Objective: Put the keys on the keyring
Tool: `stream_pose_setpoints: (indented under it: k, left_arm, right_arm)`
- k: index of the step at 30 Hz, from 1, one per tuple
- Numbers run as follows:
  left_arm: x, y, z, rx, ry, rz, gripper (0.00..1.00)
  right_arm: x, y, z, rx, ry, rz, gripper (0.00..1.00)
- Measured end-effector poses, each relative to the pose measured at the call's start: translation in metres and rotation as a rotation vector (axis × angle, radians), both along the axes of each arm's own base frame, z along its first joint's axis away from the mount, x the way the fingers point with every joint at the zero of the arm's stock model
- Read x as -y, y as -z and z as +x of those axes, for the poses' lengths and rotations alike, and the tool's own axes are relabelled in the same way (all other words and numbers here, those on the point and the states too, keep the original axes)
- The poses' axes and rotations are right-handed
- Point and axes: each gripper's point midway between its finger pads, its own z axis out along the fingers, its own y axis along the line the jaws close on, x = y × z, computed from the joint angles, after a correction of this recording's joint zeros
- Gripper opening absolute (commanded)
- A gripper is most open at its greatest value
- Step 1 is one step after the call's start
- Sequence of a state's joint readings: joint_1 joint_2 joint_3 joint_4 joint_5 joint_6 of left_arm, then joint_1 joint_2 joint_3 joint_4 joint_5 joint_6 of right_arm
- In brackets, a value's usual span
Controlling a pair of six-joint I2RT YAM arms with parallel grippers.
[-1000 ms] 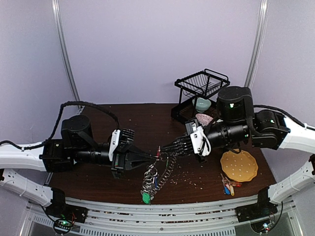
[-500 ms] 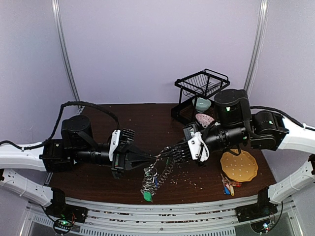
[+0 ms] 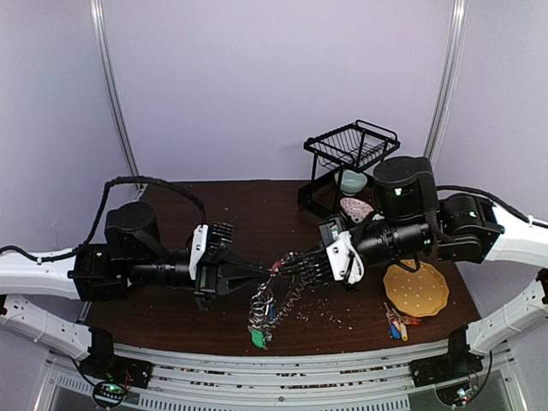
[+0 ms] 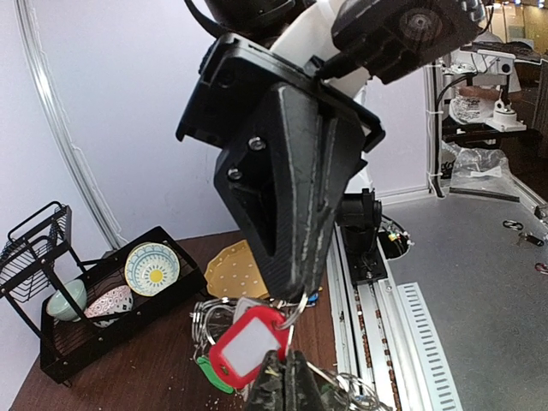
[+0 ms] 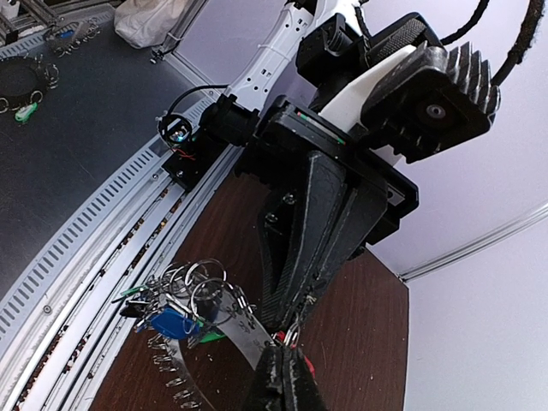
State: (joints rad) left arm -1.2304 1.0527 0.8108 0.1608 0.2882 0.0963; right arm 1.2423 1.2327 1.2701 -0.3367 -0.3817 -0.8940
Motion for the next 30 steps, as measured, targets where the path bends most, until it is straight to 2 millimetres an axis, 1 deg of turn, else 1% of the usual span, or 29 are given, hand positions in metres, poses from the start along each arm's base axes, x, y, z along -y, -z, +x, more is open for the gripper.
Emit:
stream_pose_setpoints:
  k: [18,30]
  left_arm:
    - [-0.004,0.005,0.000,-0.002,-0.007,0.004,0.00]
    - [-0.014,-0.003,-0.002,0.020,-0.019,-0.093,0.00]
  right_arm:
    - [0.003,0.008,0.003,0.019,0.035,-0.037,0.00]
    - [0.001,0.007,0.003,0.023,0.035,-0.027,0.00]
